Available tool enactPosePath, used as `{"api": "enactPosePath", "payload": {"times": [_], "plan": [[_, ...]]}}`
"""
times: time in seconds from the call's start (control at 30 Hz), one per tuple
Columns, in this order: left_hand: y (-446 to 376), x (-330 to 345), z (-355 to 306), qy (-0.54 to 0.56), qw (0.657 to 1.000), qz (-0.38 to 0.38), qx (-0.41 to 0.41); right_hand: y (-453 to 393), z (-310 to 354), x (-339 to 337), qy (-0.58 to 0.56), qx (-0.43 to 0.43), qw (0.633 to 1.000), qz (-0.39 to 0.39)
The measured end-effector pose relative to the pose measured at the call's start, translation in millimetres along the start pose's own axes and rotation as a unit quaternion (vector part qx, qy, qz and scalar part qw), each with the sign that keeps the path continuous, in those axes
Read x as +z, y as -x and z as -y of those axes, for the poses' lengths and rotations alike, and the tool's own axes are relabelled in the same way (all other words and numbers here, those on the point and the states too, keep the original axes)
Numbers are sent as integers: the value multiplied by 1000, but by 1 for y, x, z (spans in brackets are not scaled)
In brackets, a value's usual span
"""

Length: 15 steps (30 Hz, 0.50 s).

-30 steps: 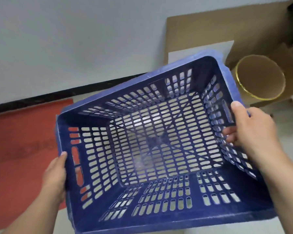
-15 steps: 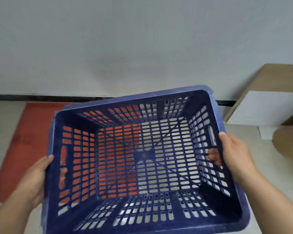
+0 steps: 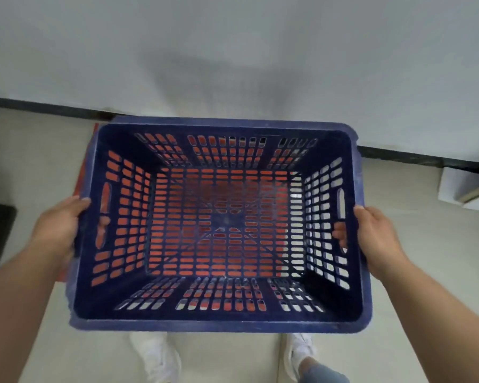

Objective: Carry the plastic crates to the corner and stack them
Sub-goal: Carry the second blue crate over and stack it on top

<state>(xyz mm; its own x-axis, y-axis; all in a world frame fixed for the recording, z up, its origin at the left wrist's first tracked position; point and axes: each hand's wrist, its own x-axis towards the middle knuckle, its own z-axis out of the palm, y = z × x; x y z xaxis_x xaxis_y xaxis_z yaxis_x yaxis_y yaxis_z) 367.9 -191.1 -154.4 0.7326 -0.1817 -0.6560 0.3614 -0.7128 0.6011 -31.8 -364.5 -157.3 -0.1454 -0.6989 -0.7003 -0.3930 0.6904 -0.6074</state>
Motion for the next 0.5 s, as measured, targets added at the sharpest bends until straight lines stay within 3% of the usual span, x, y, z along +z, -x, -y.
{"api": "enactPosePath", "payload": {"times": [0.5], "plan": [[-166,-18,-4,-81,987,127,46,-1,-52,143,4,47,994,-94]]}}
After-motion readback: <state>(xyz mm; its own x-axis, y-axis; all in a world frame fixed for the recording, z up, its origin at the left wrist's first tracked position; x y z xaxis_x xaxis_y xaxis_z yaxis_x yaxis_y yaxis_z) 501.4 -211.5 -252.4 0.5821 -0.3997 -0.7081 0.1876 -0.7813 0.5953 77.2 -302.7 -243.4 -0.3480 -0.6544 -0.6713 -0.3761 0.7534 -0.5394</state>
